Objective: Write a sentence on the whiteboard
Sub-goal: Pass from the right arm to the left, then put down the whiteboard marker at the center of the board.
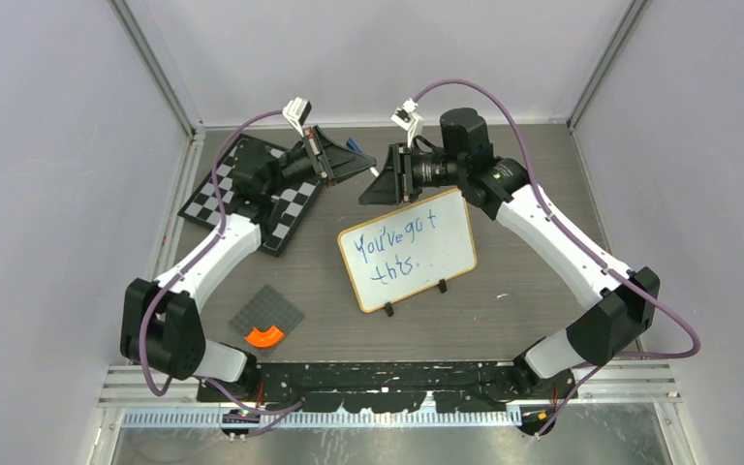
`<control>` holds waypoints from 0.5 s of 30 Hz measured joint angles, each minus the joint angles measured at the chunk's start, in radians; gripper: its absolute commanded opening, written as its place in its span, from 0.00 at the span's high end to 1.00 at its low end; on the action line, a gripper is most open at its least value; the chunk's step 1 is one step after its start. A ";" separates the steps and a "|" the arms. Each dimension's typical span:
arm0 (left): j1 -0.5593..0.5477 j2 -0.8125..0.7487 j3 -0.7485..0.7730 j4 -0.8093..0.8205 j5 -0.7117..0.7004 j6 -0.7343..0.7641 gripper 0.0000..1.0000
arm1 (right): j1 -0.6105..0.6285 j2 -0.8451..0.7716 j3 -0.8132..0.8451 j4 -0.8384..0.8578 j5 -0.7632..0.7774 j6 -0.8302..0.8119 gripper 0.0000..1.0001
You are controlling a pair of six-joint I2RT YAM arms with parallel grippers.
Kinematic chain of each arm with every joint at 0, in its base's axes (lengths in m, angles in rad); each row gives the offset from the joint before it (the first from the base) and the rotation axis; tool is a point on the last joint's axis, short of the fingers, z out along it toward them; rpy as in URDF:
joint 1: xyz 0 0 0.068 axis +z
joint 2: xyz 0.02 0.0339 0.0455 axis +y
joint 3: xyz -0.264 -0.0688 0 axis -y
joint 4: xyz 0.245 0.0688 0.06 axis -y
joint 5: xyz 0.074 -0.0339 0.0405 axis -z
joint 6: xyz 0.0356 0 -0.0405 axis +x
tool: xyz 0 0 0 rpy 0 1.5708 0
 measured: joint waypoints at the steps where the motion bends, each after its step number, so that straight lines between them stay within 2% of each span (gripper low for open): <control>1: 0.002 -0.001 0.000 -0.010 0.002 0.010 1.00 | 0.000 0.000 0.006 -0.019 0.002 -0.017 0.37; 2: 0.006 -0.002 0.000 -0.027 0.003 0.027 1.00 | -0.003 0.000 0.013 -0.044 0.005 -0.032 0.30; 4: 0.025 -0.008 0.001 -0.096 0.011 0.076 1.00 | -0.009 -0.002 0.029 -0.088 0.014 -0.066 0.21; 9: 0.088 -0.029 0.048 -0.398 0.040 0.289 1.00 | -0.077 -0.035 0.048 -0.188 0.042 -0.145 0.18; 12: 0.127 -0.035 0.145 -0.688 0.034 0.523 1.00 | -0.134 -0.074 0.050 -0.250 0.057 -0.191 0.17; 15: 0.159 -0.035 0.291 -1.053 -0.041 0.819 1.00 | -0.193 -0.124 0.050 -0.317 0.082 -0.246 0.16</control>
